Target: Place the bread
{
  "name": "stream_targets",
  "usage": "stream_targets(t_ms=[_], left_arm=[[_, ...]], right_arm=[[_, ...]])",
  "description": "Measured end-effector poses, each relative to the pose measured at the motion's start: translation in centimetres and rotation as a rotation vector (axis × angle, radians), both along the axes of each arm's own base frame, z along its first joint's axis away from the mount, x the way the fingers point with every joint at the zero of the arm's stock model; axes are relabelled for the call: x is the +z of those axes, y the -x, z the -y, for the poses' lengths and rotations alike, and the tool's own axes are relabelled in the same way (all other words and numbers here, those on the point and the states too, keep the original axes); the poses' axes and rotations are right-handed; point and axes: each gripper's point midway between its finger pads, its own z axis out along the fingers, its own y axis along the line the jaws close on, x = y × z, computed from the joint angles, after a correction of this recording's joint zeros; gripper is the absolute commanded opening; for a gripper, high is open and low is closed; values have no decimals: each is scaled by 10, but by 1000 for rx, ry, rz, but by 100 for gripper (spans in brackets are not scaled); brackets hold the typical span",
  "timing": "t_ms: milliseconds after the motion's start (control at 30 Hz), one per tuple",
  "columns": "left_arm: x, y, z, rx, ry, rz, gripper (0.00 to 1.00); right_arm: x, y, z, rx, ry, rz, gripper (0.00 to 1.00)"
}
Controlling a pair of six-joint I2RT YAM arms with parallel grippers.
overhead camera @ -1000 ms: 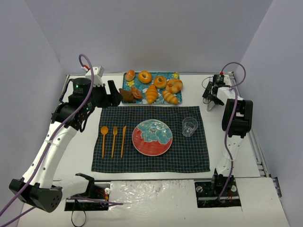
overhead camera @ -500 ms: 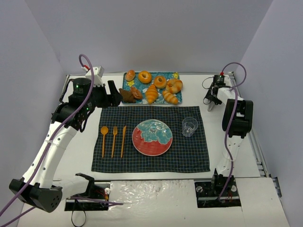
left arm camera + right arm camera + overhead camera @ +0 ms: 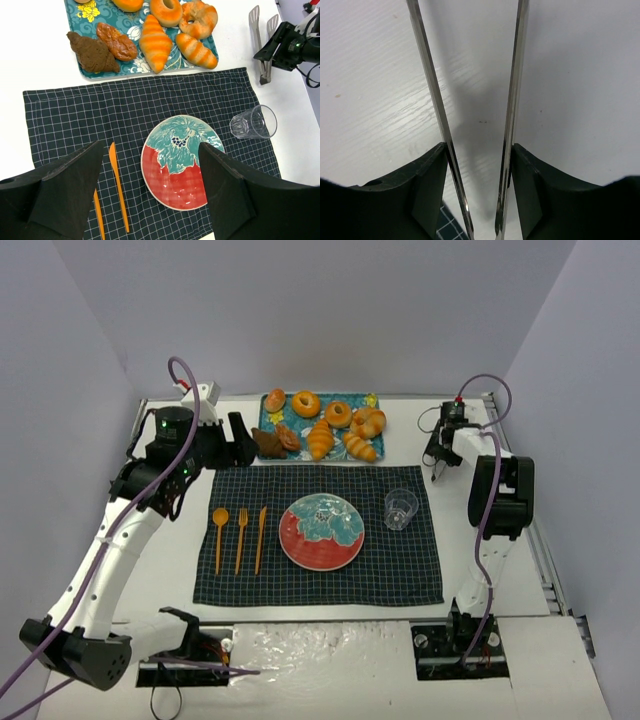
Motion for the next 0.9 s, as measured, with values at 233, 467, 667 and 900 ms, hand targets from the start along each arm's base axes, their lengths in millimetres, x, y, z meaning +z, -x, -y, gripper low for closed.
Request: stream_targets(t_ms=[233, 467, 667, 900], left_arm=[[-2, 0, 0, 0, -1, -3, 73], [-2, 0, 0, 0, -1, -3, 73], [-2, 0, 0, 0, -1, -3, 73], [-2, 0, 0, -1, 0, -3, 73]], right_arm=[[44, 0, -9, 17, 5, 68, 48], [70, 4, -10, 15, 18, 100, 48], [78, 10, -14, 20, 29, 94, 48], [107, 18, -41, 75, 42, 127, 48]])
